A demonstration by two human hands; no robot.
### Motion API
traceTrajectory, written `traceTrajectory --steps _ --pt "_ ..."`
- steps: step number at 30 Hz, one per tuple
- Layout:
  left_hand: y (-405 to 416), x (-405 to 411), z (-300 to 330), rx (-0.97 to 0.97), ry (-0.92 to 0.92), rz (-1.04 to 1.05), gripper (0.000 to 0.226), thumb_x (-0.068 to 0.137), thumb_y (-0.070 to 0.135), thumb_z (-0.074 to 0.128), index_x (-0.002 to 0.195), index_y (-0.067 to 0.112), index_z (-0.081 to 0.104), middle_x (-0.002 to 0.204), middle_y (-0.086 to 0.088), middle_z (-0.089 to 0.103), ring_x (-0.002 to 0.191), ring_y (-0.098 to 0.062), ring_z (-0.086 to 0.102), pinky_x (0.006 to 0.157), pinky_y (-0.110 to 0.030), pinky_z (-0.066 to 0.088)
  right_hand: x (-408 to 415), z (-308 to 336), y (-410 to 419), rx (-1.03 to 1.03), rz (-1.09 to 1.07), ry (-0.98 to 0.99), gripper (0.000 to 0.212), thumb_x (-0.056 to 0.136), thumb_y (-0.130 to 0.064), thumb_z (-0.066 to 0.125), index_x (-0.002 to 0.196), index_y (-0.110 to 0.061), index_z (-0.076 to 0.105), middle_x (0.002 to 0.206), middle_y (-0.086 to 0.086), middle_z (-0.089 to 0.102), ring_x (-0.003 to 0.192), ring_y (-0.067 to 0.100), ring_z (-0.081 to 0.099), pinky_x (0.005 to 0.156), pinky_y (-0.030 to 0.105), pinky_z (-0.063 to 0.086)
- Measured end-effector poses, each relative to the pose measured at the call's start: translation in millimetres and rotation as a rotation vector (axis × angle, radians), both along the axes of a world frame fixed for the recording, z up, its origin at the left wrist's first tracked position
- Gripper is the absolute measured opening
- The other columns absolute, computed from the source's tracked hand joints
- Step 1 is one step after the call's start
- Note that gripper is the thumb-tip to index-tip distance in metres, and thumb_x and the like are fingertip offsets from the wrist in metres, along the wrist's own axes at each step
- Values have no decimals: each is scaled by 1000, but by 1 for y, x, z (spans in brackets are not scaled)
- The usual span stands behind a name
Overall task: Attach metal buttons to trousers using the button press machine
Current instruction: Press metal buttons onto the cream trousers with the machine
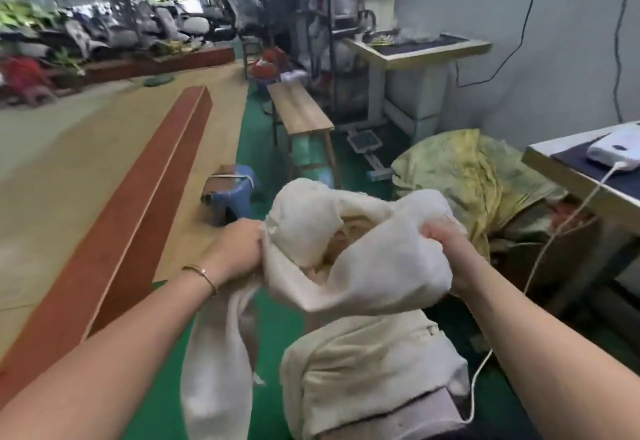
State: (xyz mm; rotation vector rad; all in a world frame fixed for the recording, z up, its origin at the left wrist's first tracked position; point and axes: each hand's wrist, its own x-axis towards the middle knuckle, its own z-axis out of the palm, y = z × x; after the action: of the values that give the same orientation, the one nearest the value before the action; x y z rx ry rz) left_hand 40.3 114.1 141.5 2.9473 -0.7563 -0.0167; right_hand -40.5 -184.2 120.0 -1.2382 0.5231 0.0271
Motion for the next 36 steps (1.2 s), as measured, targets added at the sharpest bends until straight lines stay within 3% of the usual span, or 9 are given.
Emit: traceTrajectory --steps 2,8,10,15,19,23,27,31,36 --pt "26 -1 -27 50 105 158 21 84 36 42 76 24 59 98 -7 71 94 -31 66 77 -36 52 -5 -24 -11 13 57 47 16 81 6 49 77 -7 58 75 7 60 70 21 62 64 31 46" --pt "47 -86 -182 108 427 262 51 78 45 41 129 46 45 114 4 70 104 -24 66 74 -30 50 -27 -106 -51 168 -175 350 25 89 10 52 110 -3 57 85 13 60 76 28 56 71 37 45" --pt "35 -110 -217 78 550 291 64 80 60 37 142 56 25 135 6 58 125 -24 56 91 -35 47 -46 -149 -58 38 -143 573 33 96 -6 53 128 5 51 78 14 53 64 25 46 65 37 40" --pt "3 -99 -233 -99 732 325 127 69 51 72 155 18 -16 158 -7 11 148 -26 14 120 -34 18 -55 -180 -56 -185 38 645 37 97 -37 53 119 -8 56 103 13 59 90 33 58 69 36 45" --pt "-40 -78 -212 -233 632 188 143 46 80 64 156 29 -11 163 4 -8 151 -18 -6 123 -36 4 -49 -187 -44 -866 173 615 46 98 -44 48 125 -7 55 119 15 59 108 34 55 90 39 45" --pt "-74 -79 -226 194 524 -48 131 60 82 62 156 32 -11 163 -13 -19 150 -29 -21 121 -49 -9 -46 -183 -30 -1541 613 248 68 86 -20 48 148 -31 22 150 7 24 133 28 31 104 39 37" --pt "-84 -81 -223 208 351 -85 81 75 52 59 146 31 27 155 -11 20 143 -30 19 114 -43 21 -50 -179 -10 -1576 1048 88 88 64 -33 53 146 -38 21 146 2 27 133 28 29 106 45 26" --pt "-91 -66 -193 96 303 -182 24 80 15 54 103 20 50 112 -2 50 105 -26 51 69 -32 36 -47 -169 -4 -1878 668 -197 44 43 -14 78 82 -19 59 74 5 57 62 27 55 55 35 42" --pt "-87 -59 -174 -313 25 -374 21 54 6 50 69 20 50 71 6 53 68 -13 45 52 -22 18 -49 -166 -16 -1770 289 -330 21 61 -12 41 80 -14 50 78 8 50 64 29 47 58 31 24"
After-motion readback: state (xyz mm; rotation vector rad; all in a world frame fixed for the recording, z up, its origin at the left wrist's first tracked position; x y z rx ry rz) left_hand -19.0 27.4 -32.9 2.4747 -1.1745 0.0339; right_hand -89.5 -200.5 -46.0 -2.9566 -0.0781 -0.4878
